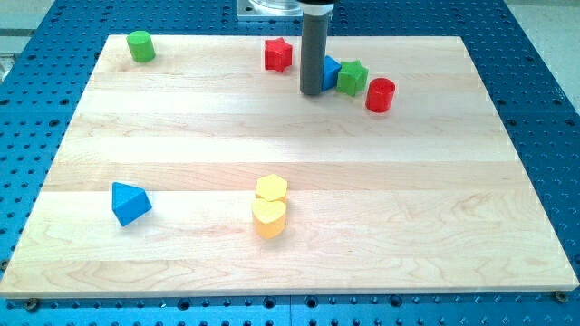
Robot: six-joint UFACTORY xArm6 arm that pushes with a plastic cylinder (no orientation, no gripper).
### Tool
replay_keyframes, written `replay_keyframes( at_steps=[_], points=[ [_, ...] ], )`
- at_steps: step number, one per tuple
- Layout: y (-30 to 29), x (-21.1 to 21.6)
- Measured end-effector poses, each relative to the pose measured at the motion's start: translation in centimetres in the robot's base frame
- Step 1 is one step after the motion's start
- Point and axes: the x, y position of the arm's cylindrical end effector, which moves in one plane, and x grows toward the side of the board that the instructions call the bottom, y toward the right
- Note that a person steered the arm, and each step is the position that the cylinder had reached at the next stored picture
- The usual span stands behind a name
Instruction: Keep the blue cube to the top right of green star
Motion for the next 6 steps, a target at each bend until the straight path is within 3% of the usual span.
replay_keyframes(
  at_steps=[1, 2, 3, 5, 6],
  points=[
    [4.9, -1.3],
    [5.1, -2.8],
    [0.5, -6.2],
    [7.6, -7.8],
    [3.9, -7.5]
  ],
)
